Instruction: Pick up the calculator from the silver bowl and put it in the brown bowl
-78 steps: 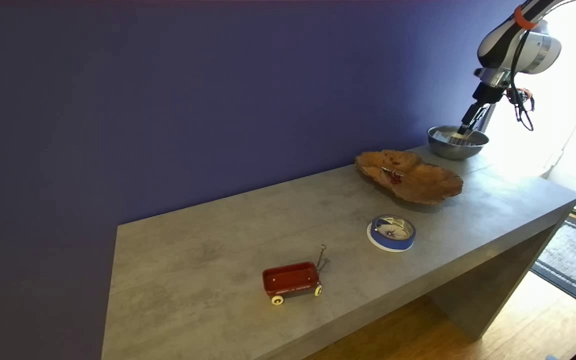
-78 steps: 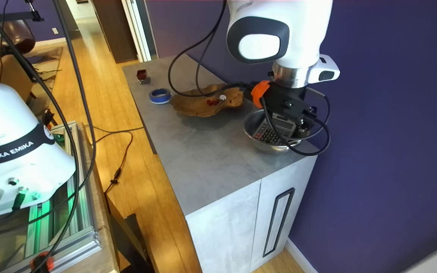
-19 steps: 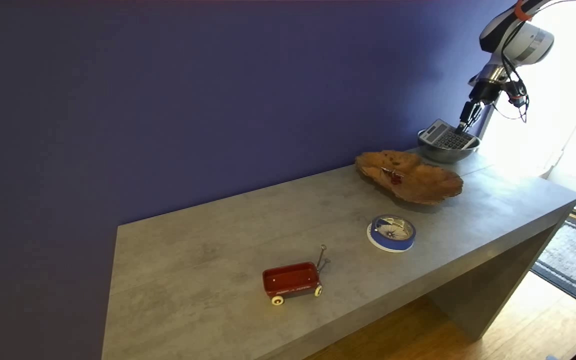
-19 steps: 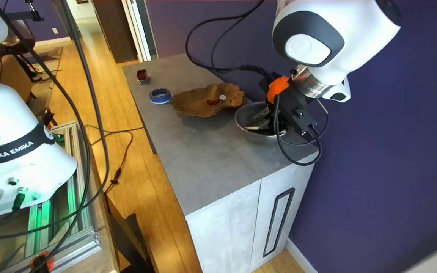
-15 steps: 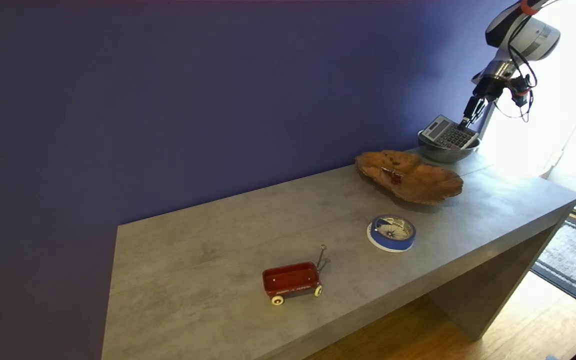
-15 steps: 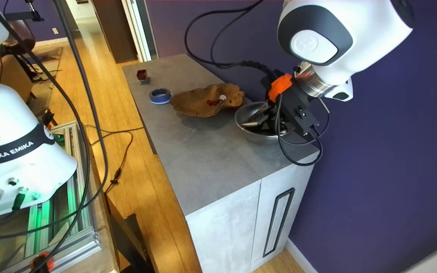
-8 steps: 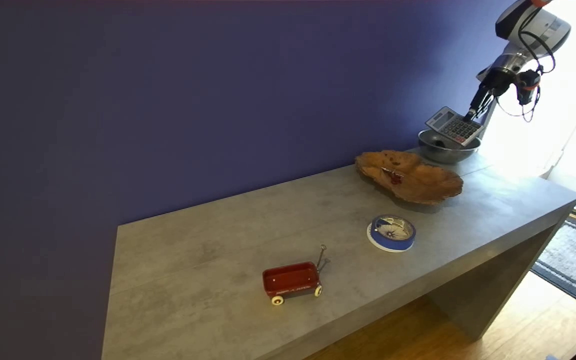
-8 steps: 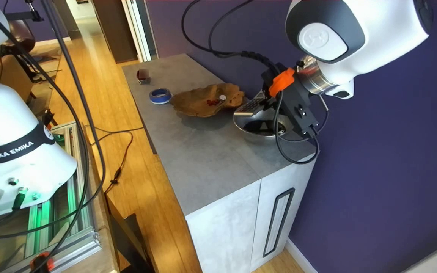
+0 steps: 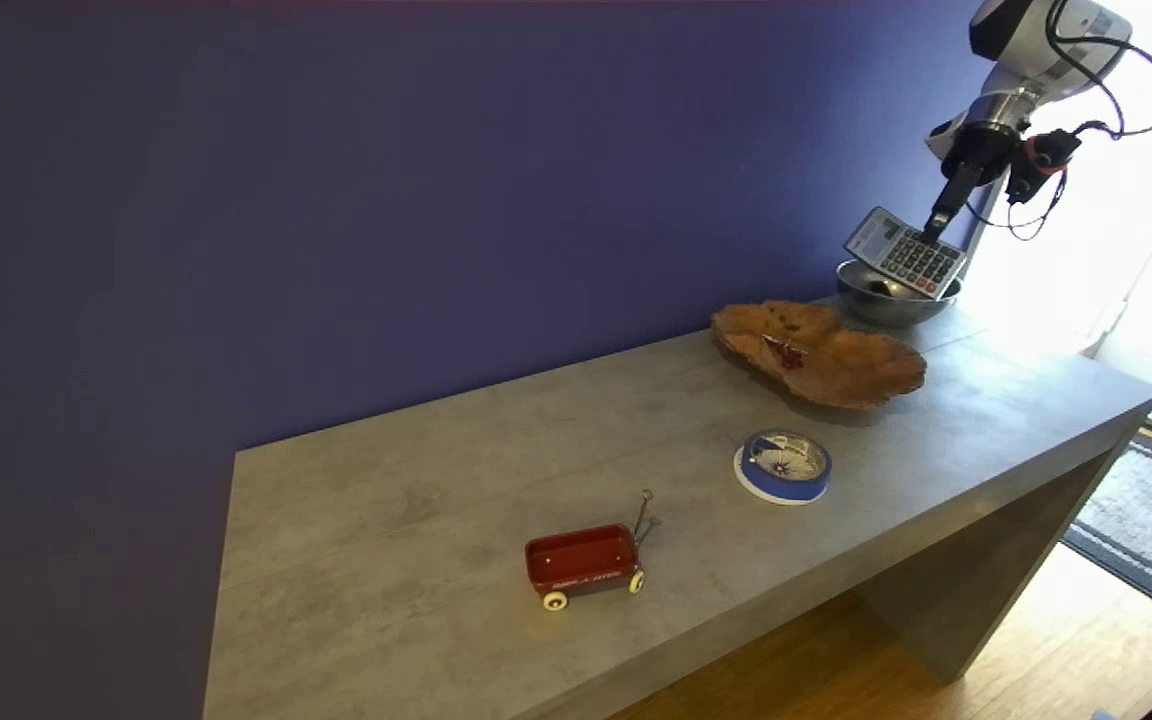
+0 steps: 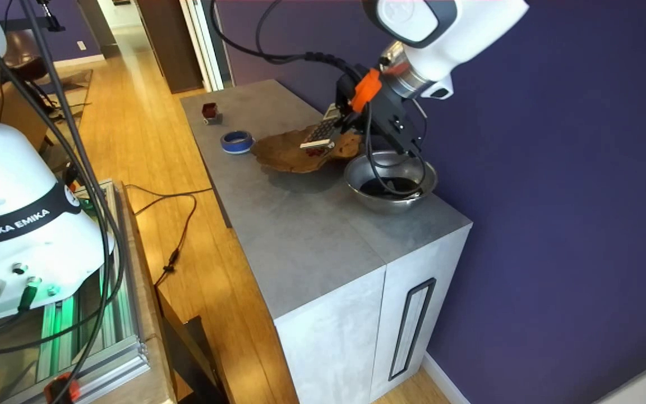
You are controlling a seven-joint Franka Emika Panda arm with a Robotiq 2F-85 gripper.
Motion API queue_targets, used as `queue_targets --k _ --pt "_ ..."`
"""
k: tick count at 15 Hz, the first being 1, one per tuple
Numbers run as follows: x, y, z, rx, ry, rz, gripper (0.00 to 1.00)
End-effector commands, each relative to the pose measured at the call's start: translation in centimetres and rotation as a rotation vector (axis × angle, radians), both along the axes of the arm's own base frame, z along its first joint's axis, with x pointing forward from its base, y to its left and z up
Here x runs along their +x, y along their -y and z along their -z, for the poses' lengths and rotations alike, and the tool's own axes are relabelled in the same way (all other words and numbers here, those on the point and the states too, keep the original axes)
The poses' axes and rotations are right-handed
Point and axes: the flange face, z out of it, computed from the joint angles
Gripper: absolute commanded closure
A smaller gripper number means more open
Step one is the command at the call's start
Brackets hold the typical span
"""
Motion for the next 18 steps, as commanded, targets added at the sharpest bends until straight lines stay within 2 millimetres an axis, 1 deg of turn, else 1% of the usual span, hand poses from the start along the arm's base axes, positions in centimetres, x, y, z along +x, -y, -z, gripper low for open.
queue_targets --k 1,4,5,6,7,8,9,10,13,18 --pt "-3.8 -7.5 -1.3 -0.04 0.024 -0.147 0.96" --pt "-4.9 -14.2 -1.0 -0.086 0.03 -0.235 0.96" --pt "-4.9 -16.0 -0.7 -0.103 0.038 -0.281 0.96" --pt "-3.3 -13.7 -0.1 -0.059 0.012 -0.225 0.83" --pt "-3.7 -15.5 0.0 -0.071 0.017 -0.256 0.83" --pt "-3.9 -16.7 0.0 -0.08 0.022 -0.276 0.83" --pt "-4.1 -17.1 0.0 -0.084 0.024 -0.285 0.96" --pt "-3.7 -17.0 0.5 -0.114 0.011 -0.215 0.96" --pt "-2.4 -17.5 1.6 -0.18 -0.013 -0.101 0.96" --pt "-0.8 -18.7 2.3 -0.282 -0.032 0.004 0.96"
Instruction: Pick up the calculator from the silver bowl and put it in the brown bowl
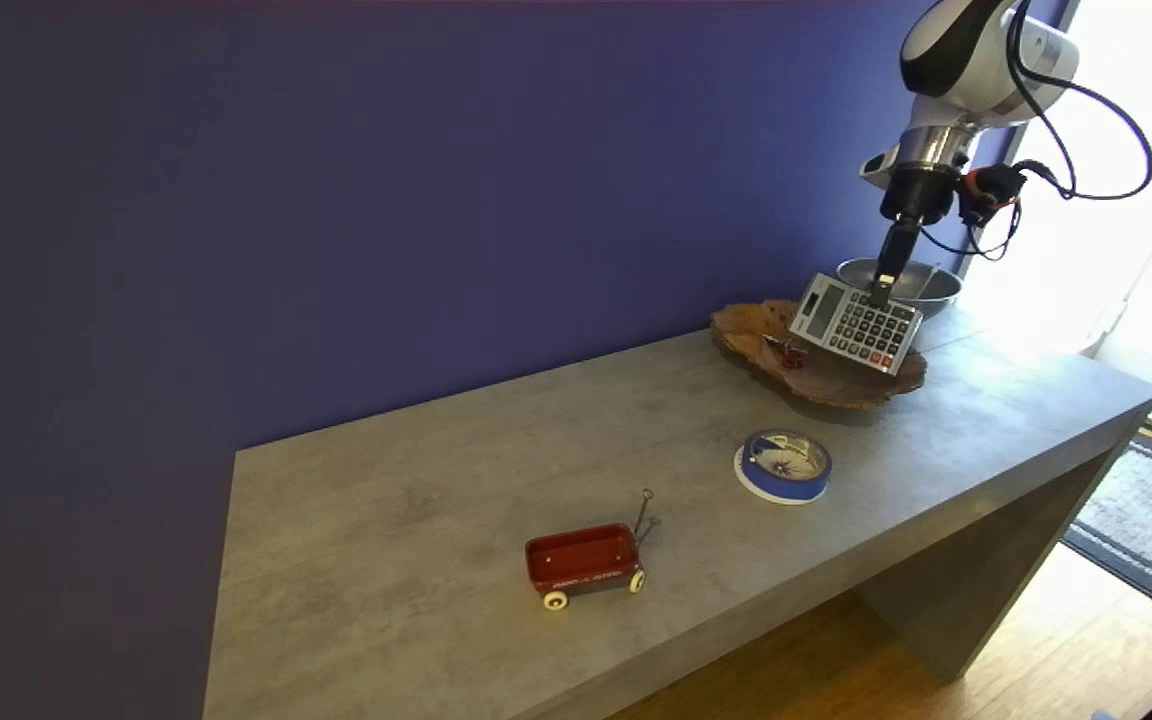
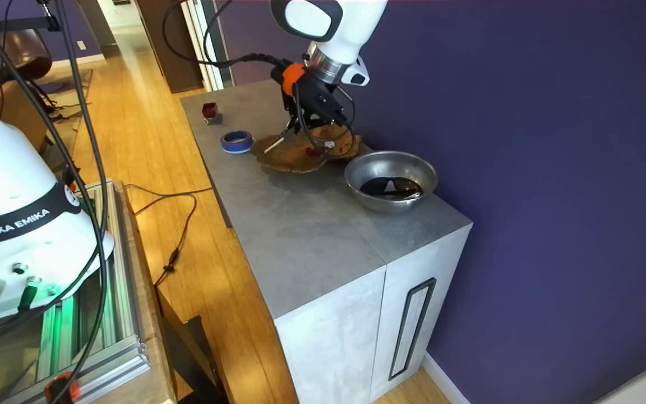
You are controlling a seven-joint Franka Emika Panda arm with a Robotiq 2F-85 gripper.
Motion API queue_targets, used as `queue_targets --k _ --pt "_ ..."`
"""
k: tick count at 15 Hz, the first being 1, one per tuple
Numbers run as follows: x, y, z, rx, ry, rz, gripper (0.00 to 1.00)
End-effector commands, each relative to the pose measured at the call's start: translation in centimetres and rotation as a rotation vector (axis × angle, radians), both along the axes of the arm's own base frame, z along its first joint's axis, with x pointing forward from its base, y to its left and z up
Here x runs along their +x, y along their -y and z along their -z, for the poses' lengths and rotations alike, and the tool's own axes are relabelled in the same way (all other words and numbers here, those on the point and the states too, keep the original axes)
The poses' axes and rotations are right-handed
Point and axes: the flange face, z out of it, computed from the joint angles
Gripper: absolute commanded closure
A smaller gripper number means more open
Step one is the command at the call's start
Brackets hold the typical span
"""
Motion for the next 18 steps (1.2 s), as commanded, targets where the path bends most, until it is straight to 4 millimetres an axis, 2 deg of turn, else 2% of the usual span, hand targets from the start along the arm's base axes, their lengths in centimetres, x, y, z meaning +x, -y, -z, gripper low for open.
queue_targets --k 1,11,12,14,18 --pt "1.6 -1.2 -0.1 -0.069 -0.006 0.07 0.96" --pt "3.8 -3.8 2.1 -0.213 -0.145 0.054 0.95" --pt "3.9 -4.0 2.3 -0.217 -0.153 0.051 0.58" --pt "4.2 -4.1 2.7 -0.227 -0.171 0.056 0.5" --pt "4.8 -3.3 2.5 -0.263 -0.154 0.108 0.22"
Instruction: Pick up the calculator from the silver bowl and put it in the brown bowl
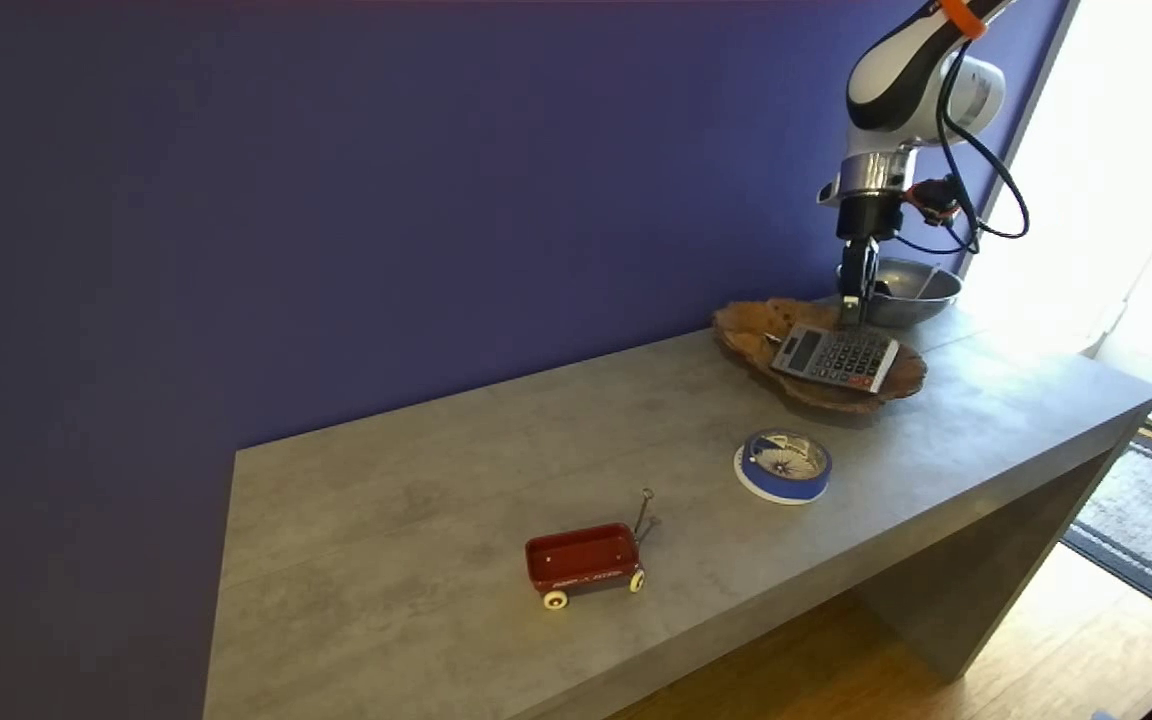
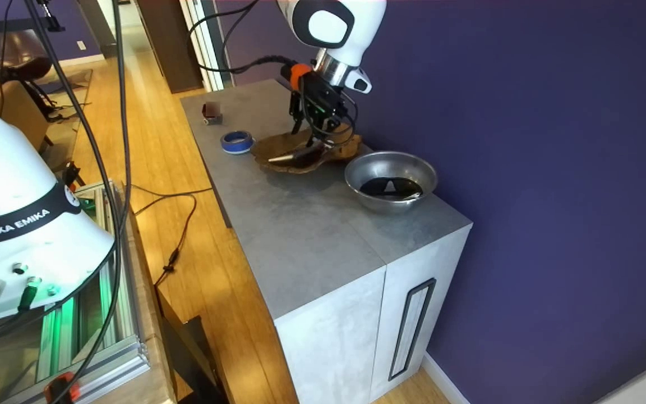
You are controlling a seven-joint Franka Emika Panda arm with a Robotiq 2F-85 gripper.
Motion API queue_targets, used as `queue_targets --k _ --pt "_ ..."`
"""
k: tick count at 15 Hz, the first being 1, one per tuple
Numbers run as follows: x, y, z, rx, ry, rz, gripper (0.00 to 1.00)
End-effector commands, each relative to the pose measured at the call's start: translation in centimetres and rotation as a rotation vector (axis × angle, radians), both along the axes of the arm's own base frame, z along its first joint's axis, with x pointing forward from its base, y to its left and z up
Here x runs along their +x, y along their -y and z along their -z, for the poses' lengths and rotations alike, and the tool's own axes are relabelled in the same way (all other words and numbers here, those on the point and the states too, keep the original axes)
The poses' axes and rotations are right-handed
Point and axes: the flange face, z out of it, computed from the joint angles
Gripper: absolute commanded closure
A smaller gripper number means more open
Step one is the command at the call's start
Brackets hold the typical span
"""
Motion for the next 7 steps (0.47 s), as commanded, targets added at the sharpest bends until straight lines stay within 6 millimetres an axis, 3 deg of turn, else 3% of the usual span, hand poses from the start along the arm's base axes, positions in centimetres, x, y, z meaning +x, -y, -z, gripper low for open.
queue_targets --k 1,3,6,7 --pt "0.8 0.7 -0.7 -0.056 0.011 0.047 0.16" --pt "0.7 1.5 -1.7 -0.097 0.063 0.089 0.02" --pt "-0.7 2.4 -3.5 -0.047 0.15 0.074 0.0" --pt "1.1 1.9 -1.7 -0.064 0.098 0.081 0.0"
